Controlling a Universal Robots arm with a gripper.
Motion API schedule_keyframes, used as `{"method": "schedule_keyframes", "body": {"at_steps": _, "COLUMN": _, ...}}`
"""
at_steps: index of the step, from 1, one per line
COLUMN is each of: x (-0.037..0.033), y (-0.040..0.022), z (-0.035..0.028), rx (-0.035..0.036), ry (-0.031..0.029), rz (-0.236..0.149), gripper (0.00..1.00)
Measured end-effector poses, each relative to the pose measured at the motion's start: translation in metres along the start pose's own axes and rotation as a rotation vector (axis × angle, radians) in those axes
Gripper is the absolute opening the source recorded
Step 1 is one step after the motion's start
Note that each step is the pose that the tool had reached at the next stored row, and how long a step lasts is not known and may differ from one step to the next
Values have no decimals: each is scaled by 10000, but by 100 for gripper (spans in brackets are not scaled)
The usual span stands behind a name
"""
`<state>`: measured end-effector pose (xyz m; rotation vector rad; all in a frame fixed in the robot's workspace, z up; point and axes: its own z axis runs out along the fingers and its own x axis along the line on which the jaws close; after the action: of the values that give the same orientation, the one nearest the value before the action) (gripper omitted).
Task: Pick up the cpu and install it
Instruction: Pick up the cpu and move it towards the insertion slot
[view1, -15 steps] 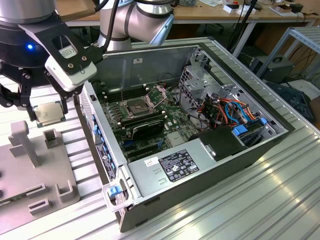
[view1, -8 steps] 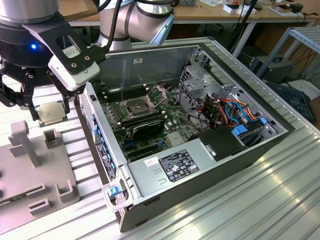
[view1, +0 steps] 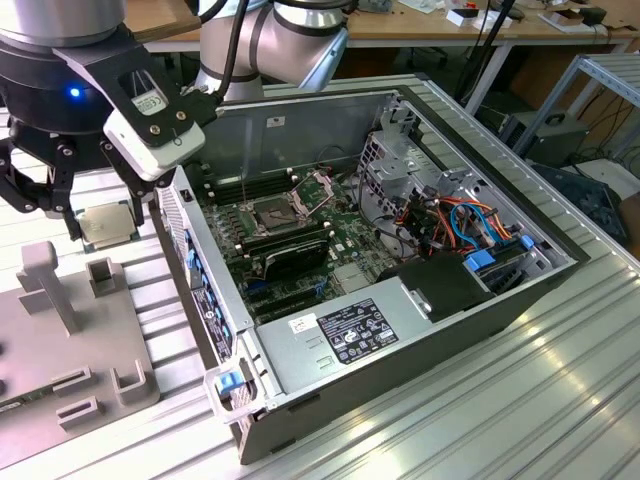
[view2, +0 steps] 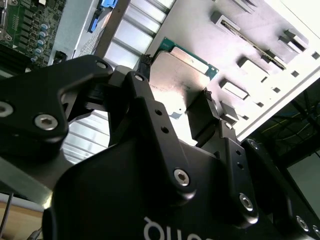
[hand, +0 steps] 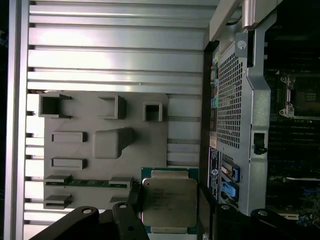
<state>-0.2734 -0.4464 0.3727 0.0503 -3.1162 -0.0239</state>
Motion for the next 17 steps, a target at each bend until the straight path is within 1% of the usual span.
{"method": "schedule_keyframes", "body": {"at_steps": 7, "x": -8, "y": 0, "z": 0, "rx": 0, "ry": 0, "rz": -2, "gripper": 55}}
{"method": "schedule_keyframes", "body": {"at_steps": 11, "x": -39, "y": -1, "z": -1, "rx": 1, "ry": 0, "rz": -1, "gripper": 55}}
{"method": "schedule_keyframes", "body": {"at_steps": 15, "x": -98, "y": -3, "z": -3, "rx": 1, "ry": 0, "rz": 0, "gripper": 55}}
{"method": "schedule_keyframes", "body": {"at_steps": 17, "x": -105, "y": -4, "z": -3, "rx": 1, "ry": 1, "rz": 1, "gripper": 55}}
